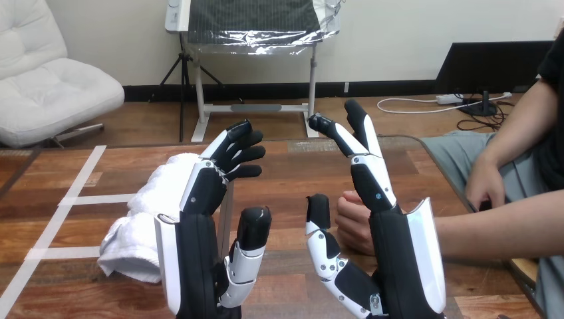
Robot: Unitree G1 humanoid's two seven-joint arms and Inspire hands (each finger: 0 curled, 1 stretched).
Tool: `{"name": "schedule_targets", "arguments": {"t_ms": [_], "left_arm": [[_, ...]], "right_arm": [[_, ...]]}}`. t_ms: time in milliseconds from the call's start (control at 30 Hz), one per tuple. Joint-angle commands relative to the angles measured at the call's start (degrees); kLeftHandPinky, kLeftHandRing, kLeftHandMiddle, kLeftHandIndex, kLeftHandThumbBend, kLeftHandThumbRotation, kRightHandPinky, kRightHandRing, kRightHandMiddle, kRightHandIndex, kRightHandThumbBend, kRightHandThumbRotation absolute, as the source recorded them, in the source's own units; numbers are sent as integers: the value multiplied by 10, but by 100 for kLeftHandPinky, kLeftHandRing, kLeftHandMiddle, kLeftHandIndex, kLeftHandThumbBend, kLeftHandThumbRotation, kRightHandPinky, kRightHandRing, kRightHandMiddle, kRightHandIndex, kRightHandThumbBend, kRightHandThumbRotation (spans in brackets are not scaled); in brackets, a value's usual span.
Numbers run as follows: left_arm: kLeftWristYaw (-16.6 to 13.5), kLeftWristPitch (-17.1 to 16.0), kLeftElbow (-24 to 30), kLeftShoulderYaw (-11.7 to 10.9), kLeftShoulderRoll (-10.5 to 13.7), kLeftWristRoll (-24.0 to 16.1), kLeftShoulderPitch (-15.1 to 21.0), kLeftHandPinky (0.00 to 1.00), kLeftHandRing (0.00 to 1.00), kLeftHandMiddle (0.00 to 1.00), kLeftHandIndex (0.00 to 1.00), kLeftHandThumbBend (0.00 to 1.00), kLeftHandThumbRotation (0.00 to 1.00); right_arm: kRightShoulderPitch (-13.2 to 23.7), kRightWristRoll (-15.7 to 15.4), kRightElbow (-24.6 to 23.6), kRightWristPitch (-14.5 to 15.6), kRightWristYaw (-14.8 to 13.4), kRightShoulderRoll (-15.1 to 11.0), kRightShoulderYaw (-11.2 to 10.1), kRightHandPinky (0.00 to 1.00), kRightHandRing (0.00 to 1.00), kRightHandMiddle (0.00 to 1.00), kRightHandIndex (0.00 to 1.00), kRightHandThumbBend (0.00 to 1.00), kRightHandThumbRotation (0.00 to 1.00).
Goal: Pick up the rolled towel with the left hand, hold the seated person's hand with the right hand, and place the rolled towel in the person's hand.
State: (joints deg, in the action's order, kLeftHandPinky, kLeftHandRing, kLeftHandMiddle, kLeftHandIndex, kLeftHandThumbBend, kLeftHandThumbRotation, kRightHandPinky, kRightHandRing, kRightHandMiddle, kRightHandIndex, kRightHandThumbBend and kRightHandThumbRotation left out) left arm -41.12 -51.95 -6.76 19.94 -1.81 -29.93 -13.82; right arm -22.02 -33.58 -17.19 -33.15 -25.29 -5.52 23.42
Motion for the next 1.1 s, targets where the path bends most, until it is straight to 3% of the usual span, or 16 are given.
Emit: {"name": "schedule_targets", "arguments": {"t_ms": [0, 1067], "left_arm": [[2, -4, 7, 9, -33, 1, -49, 61, 70, 75, 77, 62, 94], [8, 6, 12, 9, -33, -2, -48, 61, 70, 74, 76, 61, 94]], "right_arm": [[24, 6, -9, -1, 0, 28, -7, 100, 100, 100, 87, 0, 0], [30, 11, -5, -3, 7, 28, -14, 100, 100, 100, 87, 0, 0]]}}
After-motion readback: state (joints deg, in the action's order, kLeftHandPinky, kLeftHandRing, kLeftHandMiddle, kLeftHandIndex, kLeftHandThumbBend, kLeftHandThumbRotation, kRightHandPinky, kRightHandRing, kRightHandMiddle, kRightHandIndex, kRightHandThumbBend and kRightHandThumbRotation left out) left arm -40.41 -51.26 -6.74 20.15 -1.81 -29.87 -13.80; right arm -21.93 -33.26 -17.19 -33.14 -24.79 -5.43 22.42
